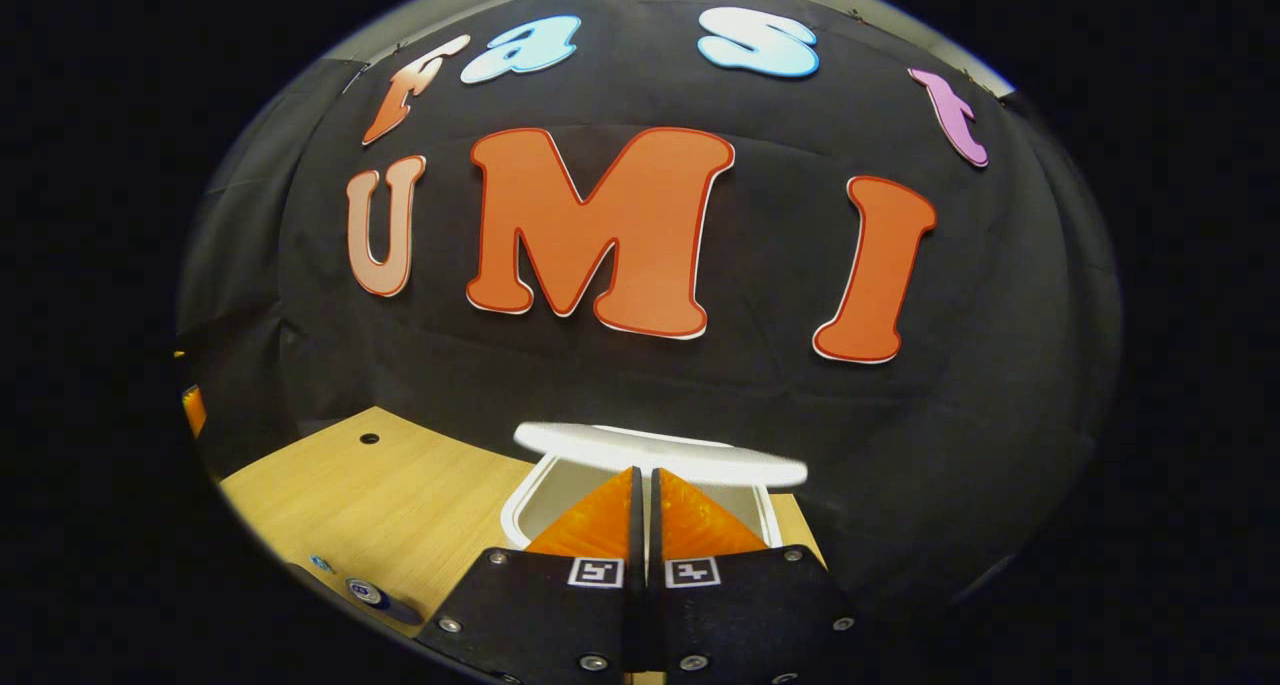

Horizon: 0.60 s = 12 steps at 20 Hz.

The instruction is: Press the lid of the desktop garbage bin to open it, pick up the crumpled paper on the desktop and throw it into the bin, then pick up the pop can on the desktop and drop it into the bin, and finally close the garbage bin lid.

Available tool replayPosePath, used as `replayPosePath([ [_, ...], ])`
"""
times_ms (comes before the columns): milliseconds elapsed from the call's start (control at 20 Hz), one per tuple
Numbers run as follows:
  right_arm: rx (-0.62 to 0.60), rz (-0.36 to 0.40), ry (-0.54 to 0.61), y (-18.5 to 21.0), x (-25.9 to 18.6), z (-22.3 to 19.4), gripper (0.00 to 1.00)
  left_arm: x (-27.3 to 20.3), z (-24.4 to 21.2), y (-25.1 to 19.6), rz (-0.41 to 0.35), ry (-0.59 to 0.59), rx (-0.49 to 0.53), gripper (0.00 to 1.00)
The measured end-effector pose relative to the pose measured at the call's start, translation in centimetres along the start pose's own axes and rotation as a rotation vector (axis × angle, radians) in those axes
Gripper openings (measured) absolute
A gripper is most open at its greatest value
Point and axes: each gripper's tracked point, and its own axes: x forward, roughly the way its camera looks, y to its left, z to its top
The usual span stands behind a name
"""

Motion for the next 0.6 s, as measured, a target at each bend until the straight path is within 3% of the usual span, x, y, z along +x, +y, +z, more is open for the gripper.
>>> replayPosePath([
  [300, 0.004, 0.014, -0.051, 3.7, -2.6, 1.3, 0.01, 1.8, -0.8, 1.2, -0.080, 0.008, -0.007, 0.99],
  [600, -0.013, 0.022, 0.034, 7.8, -4.1, -1.5, 0.02, 3.1, -4.0, 2.2, -0.142, 0.084, 0.003, 1.00],
])
